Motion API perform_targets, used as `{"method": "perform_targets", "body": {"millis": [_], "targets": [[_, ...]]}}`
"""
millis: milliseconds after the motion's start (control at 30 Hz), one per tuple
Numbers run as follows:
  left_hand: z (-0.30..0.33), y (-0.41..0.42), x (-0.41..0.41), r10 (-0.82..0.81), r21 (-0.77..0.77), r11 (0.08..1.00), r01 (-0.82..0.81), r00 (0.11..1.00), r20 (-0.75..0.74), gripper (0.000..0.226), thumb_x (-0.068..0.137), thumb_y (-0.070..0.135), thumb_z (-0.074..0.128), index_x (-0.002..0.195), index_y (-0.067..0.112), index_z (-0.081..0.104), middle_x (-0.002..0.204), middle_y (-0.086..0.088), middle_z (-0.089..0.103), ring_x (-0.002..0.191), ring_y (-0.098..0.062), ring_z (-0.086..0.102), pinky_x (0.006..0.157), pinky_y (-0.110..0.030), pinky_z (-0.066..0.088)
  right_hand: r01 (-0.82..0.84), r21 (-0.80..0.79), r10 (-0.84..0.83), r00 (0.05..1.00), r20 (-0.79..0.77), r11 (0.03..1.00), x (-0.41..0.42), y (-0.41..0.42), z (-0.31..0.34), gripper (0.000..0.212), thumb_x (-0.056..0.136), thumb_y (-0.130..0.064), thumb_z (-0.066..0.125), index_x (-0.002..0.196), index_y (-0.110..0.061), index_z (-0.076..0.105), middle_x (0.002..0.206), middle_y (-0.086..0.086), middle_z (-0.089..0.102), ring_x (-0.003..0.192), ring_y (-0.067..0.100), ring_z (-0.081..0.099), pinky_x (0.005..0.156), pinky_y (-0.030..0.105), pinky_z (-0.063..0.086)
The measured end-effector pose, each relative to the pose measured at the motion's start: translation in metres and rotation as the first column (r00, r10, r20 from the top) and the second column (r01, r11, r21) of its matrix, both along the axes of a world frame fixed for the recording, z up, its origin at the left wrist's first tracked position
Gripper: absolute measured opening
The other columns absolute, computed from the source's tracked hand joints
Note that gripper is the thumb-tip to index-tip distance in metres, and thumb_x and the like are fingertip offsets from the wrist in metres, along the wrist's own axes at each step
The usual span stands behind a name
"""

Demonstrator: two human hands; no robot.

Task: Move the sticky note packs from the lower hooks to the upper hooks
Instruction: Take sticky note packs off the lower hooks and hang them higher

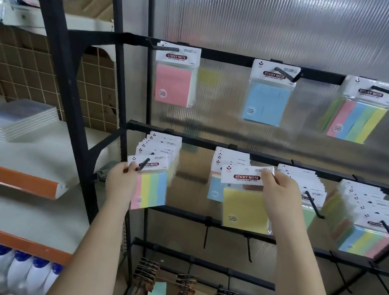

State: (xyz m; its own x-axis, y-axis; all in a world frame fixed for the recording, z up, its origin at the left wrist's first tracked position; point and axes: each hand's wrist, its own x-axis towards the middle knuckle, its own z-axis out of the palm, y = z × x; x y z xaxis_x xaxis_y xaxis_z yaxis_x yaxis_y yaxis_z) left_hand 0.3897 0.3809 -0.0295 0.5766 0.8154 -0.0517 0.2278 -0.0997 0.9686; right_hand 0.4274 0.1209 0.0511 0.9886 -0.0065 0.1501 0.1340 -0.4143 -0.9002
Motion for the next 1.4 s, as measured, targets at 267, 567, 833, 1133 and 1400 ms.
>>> {"method": "perform_targets", "body": {"millis": [267,567,833,1133,1400], "targets": [[0.019,-0.026,-0.033,0.111,0.191,0.976,-0.107,0.994,-0.011,0.030,0.102,0.024,0.033,0.091,0.003,0.053,0.090,-0.011,0.061,0.073,-0.024,0.056,0.055,-0.027,0.040,-0.004,0.101,-0.012,0.987,0.161,0.995,-0.011,-0.015,-0.010,0.046,0.099,-0.025,0.043,0.056,-0.018,0.029,0.050,-0.007,0.030,0.048,0.009,0.024,0.047,0.024,0.020],[0.043,-0.056,-0.061,0.106,0.223,0.969,-0.107,0.994,0.014,0.022,0.103,0.024,0.033,0.094,0.010,0.048,0.093,-0.005,0.056,0.068,-0.014,0.052,0.051,-0.022,0.036,0.037,0.113,-0.060,0.977,0.206,0.993,-0.035,-0.038,-0.011,0.043,0.099,-0.029,0.043,0.076,0.006,0.052,0.063,0.009,0.044,0.057,0.014,0.032,0.054,0.030,0.024],[0.052,-0.067,-0.063,-0.044,0.313,0.949,0.039,0.999,0.010,0.028,0.102,0.028,0.033,0.092,0.006,0.049,0.077,-0.004,0.052,0.066,-0.015,0.049,0.054,-0.030,0.036,0.183,0.224,-0.230,0.950,0.210,0.957,-0.072,-0.056,-0.010,0.044,0.099,-0.029,0.045,0.061,-0.007,0.043,0.060,0.010,0.039,0.055,0.010,0.030,0.054,0.029,0.022],[0.062,-0.078,-0.078,-0.248,0.404,0.886,0.229,0.969,-0.005,0.037,0.101,0.024,0.035,0.066,0.014,0.030,0.065,-0.003,0.037,0.056,-0.018,0.033,0.048,-0.033,0.023,0.331,0.277,-0.381,0.912,0.151,0.902,-0.126,-0.059,-0.021,0.047,0.099,-0.031,0.046,0.080,0.012,0.050,0.068,0.011,0.041,0.063,0.017,0.033,0.058,0.029,0.023],[0.066,-0.106,-0.074,-0.354,0.408,0.852,0.328,0.935,-0.013,0.030,0.101,0.025,0.034,0.084,0.003,0.046,0.070,-0.003,0.044,0.058,-0.014,0.037,0.051,-0.028,0.027,0.420,0.334,-0.473,0.876,0.092,0.844,-0.142,-0.085,-0.019,0.044,0.099,-0.032,0.046,0.087,0.008,0.057,0.074,0.008,0.047,0.066,0.016,0.035,0.057,0.029,0.024]]}}
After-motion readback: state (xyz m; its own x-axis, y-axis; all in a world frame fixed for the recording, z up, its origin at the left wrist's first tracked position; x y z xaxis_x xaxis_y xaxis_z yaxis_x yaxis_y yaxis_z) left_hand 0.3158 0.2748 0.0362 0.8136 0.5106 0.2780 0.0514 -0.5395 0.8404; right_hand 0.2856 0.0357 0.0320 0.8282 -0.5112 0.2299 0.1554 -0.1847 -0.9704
